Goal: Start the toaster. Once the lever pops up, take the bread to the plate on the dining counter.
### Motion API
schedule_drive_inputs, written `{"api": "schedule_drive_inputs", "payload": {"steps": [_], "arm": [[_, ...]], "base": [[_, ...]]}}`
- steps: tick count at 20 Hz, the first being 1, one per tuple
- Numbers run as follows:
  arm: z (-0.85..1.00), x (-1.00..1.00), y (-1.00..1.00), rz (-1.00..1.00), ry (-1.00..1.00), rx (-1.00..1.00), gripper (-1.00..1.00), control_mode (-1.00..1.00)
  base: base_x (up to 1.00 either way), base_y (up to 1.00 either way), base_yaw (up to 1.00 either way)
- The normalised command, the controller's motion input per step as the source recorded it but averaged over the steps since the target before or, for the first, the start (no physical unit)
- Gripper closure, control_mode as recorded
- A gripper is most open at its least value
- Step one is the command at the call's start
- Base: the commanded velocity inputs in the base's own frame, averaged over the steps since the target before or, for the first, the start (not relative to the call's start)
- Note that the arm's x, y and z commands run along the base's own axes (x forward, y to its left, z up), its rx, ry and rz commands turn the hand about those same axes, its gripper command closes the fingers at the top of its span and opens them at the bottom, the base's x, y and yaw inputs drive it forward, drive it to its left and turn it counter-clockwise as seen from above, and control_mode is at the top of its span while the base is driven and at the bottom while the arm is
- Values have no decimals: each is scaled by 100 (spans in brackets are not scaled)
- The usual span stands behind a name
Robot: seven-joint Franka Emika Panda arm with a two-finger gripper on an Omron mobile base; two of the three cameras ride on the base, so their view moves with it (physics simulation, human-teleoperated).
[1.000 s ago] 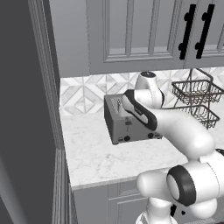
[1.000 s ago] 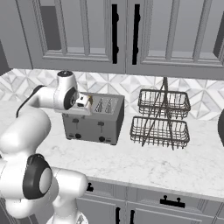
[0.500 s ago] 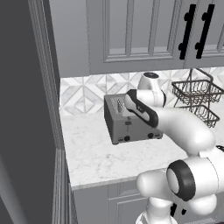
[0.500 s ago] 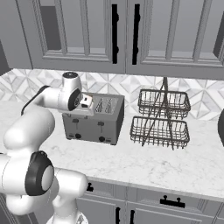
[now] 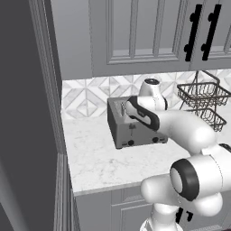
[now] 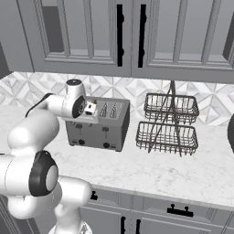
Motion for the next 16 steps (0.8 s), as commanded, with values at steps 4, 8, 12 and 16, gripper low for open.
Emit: {"api": "schedule_drive_inputs", "payload": {"steps": [4, 8, 12, 16], "arm": [[-32, 6, 17, 0, 0, -4, -100, -100], [-5, 5, 3, 0, 0, 0, -100, -100], [0, 1, -4, 0, 0, 1, -100, -100], [-10, 0, -20, 0, 0, 4, -100, -100]], "base": [[0, 0, 0], [0, 0, 0], [0, 0, 0], [0, 0, 0]]}}
